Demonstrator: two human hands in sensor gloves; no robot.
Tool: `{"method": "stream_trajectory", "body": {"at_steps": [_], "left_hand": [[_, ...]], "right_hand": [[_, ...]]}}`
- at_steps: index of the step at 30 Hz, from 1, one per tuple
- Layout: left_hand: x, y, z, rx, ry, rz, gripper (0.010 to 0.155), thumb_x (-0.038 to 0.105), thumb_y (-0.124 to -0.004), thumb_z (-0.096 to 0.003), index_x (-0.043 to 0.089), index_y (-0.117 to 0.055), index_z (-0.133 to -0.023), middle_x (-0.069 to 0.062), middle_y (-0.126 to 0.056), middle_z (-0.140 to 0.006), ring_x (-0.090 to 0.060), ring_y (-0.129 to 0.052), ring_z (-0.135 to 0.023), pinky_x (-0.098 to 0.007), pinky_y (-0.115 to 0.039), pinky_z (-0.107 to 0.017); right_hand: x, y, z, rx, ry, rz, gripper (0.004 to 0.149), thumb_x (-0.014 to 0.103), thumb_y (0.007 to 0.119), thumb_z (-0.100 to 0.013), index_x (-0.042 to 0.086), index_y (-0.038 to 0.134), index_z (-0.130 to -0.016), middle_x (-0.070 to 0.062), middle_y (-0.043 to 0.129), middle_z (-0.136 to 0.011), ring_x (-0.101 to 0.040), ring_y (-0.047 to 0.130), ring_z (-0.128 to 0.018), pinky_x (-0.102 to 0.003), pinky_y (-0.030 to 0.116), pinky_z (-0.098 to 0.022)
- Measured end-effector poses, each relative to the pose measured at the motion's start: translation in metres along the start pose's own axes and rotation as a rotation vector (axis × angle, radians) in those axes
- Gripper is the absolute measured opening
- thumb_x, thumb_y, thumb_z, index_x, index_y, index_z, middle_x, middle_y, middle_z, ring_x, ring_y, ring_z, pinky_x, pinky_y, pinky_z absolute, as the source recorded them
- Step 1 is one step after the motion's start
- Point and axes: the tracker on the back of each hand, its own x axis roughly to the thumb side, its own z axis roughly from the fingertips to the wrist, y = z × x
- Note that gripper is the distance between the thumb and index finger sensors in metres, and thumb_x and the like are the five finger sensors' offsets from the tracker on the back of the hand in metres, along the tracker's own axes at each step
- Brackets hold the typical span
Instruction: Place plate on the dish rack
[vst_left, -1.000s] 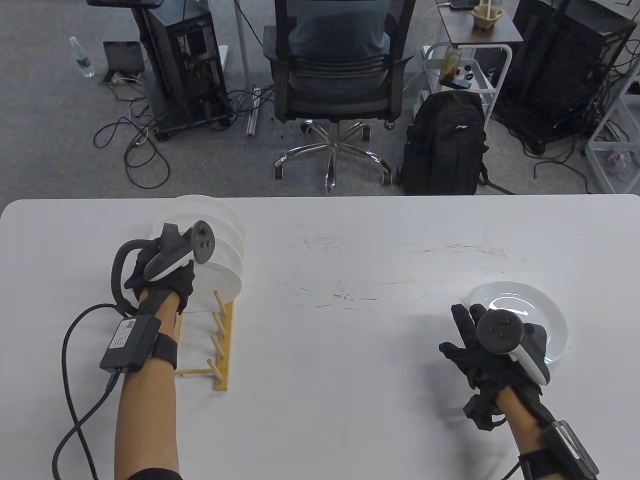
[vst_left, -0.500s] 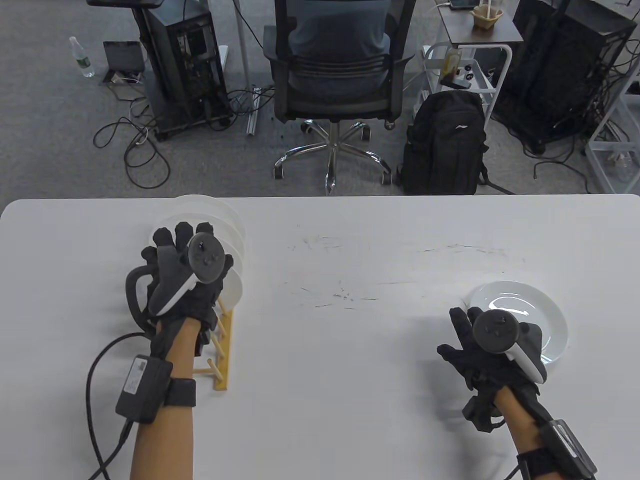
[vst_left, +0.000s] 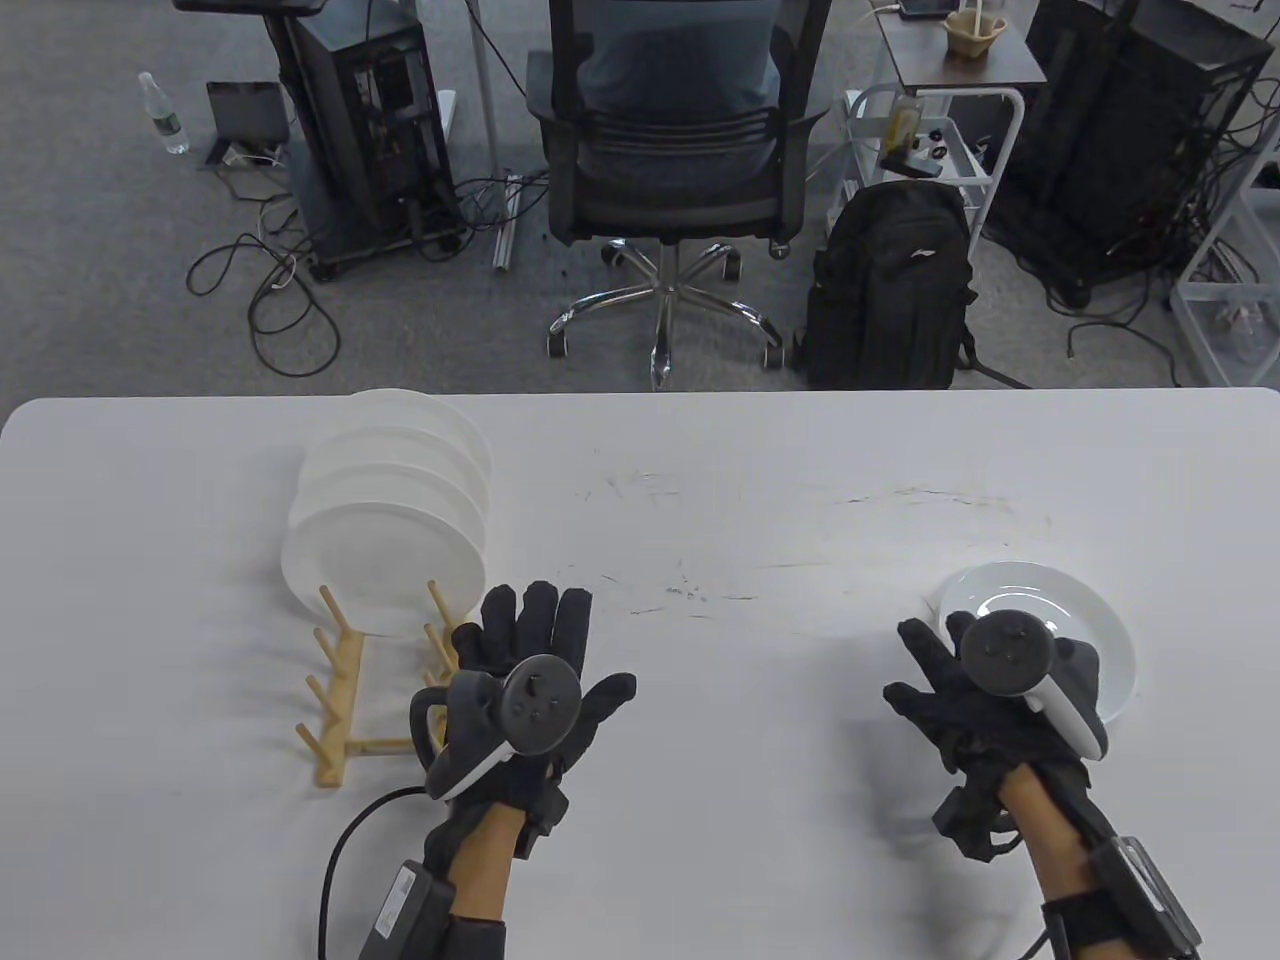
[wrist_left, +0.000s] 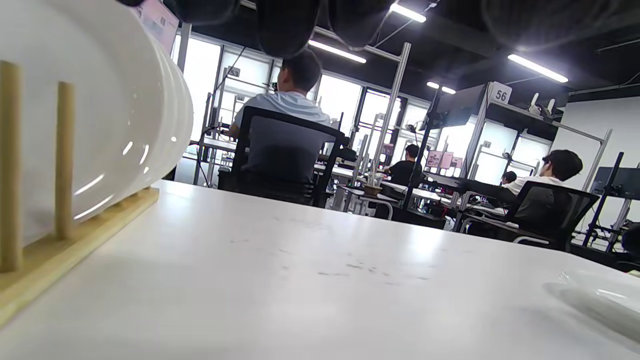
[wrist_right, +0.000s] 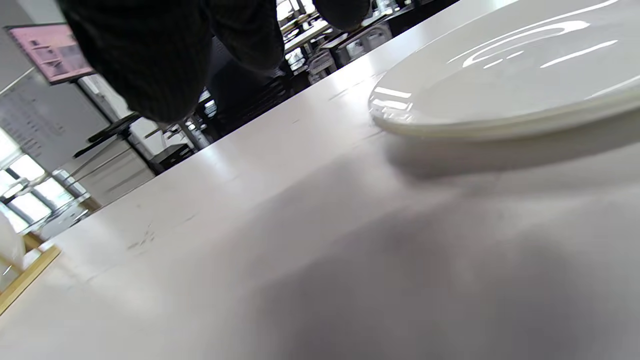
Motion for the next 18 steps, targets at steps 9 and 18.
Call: {"method": "stream_trajectory", "body": {"at_steps": [9, 18], "left_hand": [[-0.001, -0.011, -0.001, -0.075, -0.003, 0.065, 0.087, 0.068, -0.063, -0.0468, 0.023, -0.039, -0.117, -0.017, -0.039, -0.122, -0.061, -0.035, -0.109, -0.076, -0.038, -0.071], [0.000, -0.015, -0.002, -0.109, -0.011, 0.093, 0.086, 0.067, -0.063, -0.0474, 0.023, -0.039, -0.117, -0.018, -0.040, -0.121, -0.061, -0.034, -0.108, -0.076, -0.038, -0.071]], "right_hand": [[-0.075, -0.045, -0.039, -0.112, 0.646, 0.274, 0.097, 0.046, 0.077, -0.045, 0.009, 0.012, -0.107, -0.025, 0.014, -0.115, -0.061, 0.049, -0.099, -0.069, 0.050, -0.070], [-0.168, -0.034, -0.032, -0.197, 0.859, -0.252, 0.086, 0.032, 0.085, -0.041, -0.005, 0.037, -0.102, -0.013, 0.081, -0.070, -0.018, 0.103, -0.030, -0.037, 0.091, -0.025]]}}
